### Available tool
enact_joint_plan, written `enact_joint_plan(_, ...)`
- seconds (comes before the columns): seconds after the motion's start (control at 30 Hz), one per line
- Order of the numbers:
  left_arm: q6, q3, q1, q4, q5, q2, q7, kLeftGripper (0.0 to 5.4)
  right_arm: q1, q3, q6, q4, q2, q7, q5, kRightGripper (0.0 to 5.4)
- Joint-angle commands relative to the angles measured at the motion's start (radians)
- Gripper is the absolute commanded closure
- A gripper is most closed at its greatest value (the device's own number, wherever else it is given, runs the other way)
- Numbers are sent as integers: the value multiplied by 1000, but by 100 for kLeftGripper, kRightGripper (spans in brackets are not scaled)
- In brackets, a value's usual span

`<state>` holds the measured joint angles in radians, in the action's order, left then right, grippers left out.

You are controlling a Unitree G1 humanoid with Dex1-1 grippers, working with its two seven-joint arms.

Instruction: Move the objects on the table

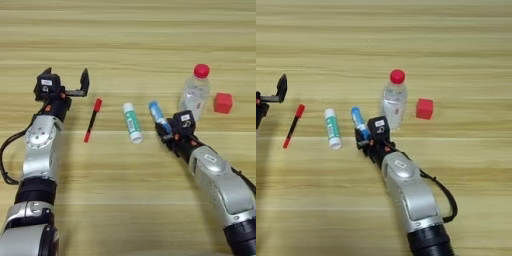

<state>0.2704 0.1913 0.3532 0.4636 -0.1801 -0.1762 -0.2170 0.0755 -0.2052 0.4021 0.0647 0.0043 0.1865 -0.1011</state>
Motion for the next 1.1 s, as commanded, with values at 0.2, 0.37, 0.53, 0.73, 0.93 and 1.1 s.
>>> enact_joint_plan(0.2,-3,-1,0,-7,5,-1,6,0,13,-5,-20,2,0,-1,16,234)
enact_joint_plan(0.37,-3,-1,0,-7,5,-1,6,0,11,-13,-50,9,-4,0,33,170)
enact_joint_plan(0.53,-2,-2,2,-4,5,0,7,0,7,-36,-121,33,-13,14,58,122)
enact_joint_plan(0.73,-2,-2,1,-4,6,0,7,0,3,-55,-210,76,-22,29,81,52)
enact_joint_plan(0.93,-2,-3,1,-4,6,1,6,0,26,-24,-262,179,-22,30,64,5)
enact_joint_plan(1.1,-1,-5,3,-2,7,2,7,0,38,12,-307,321,-34,16,75,5)
